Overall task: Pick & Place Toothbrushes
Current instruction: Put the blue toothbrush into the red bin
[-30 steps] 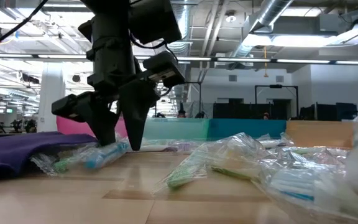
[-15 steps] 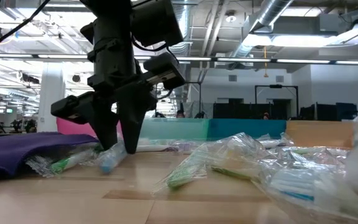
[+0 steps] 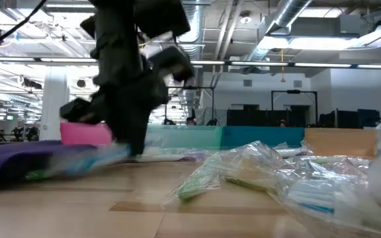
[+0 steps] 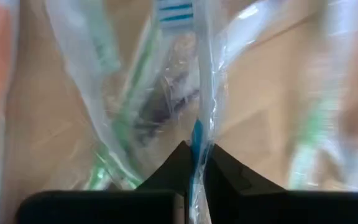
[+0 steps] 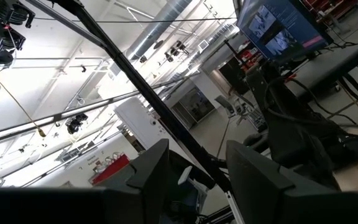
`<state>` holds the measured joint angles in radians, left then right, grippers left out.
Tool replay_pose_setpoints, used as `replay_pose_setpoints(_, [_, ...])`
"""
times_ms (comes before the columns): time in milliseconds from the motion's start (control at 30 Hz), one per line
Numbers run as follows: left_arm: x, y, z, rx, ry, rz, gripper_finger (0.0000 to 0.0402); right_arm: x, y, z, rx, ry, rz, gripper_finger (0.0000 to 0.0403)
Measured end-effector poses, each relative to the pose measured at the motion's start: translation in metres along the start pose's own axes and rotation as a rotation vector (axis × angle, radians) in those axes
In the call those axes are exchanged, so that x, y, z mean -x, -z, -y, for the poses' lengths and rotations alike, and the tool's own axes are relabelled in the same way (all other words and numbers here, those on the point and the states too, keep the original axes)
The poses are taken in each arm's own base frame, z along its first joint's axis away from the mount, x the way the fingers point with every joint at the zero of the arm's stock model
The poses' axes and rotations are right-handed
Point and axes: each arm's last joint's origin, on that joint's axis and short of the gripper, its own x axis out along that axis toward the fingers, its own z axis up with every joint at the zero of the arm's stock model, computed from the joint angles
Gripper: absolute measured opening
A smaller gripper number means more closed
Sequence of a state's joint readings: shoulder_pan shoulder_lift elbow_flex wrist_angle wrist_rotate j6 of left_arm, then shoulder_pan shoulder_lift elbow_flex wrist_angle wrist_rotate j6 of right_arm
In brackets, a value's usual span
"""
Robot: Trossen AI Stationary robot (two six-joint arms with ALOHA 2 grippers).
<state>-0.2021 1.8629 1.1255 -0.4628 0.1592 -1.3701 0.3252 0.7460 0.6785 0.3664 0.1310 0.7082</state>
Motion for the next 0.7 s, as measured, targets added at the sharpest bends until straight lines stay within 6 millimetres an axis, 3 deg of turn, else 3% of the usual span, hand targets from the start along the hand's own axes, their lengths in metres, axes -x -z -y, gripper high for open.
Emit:
replay_pose_setpoints(400, [0.082,0.011,0.019,-0.131,0.269,0.222,0.0009,0.000,-0.002,-0.002,-0.003,-0.016,0.019,0.0156])
replay_pose_setpoints(700, [0.157,0.011,0.040,-0.245,0.686,0.512,0.0008,-0.001,-0.003,-0.002,-0.039,-0.025,0.029,0.0156])
